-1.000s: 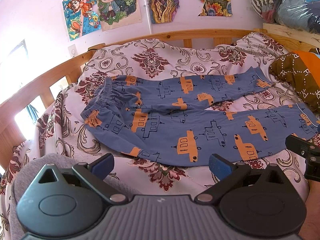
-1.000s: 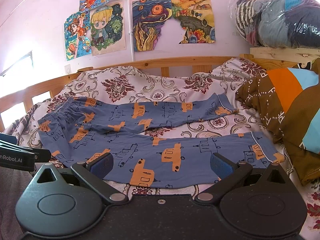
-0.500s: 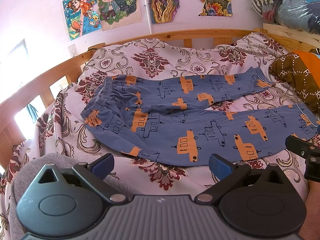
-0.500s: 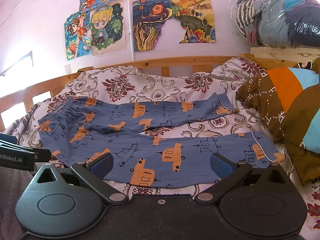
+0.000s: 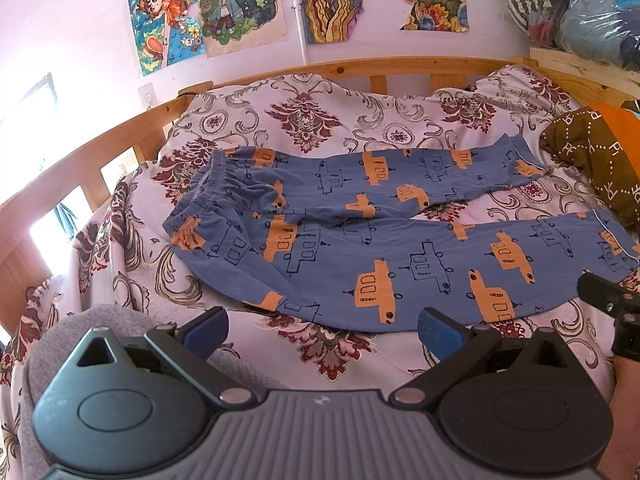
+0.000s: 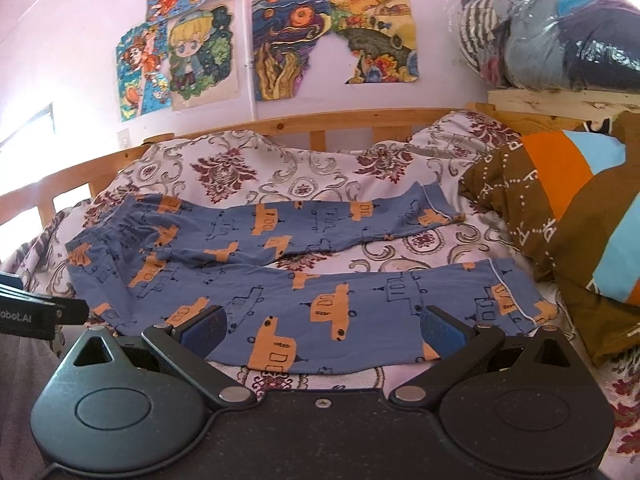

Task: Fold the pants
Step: 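Grasp the pant leg hems with the right gripper while the left gripper grasps the other hem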

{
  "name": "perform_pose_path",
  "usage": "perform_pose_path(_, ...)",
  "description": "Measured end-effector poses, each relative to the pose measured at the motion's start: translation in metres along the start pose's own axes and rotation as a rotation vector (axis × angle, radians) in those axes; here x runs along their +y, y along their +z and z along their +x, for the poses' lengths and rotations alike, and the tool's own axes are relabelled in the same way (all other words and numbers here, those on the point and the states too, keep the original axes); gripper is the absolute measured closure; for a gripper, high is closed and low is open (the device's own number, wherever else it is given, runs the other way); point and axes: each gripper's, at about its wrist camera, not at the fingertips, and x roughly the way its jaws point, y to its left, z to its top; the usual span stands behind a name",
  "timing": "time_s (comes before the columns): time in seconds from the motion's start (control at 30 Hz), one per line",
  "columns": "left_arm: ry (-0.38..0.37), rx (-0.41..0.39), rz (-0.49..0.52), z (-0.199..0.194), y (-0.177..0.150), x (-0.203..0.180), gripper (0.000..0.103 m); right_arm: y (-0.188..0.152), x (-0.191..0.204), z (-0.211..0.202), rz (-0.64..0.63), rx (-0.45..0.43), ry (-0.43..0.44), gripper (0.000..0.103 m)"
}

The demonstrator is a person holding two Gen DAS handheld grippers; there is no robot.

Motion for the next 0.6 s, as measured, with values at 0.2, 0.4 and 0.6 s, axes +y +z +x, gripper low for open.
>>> perform_pose_path(0.2,-0.028,0.027,-0.064,0.002,0.013,0.007,0.0,0.006,-0.005,0.002,0.021,0.018,-0.02,0.001)
perform_pose_path(0.4,-0.11,0.047,-0.178,0.012,0.029,0.023,0.0,0.02,-0.005,0.007,0.011,0.038,0.003,0.001)
perform_pose_path(0.6,-0.217,0.073,-0.247,0.039,0.056,0.044,0.0,0.046,0.001,0.033,-0.053,0.089,0.061,0.001)
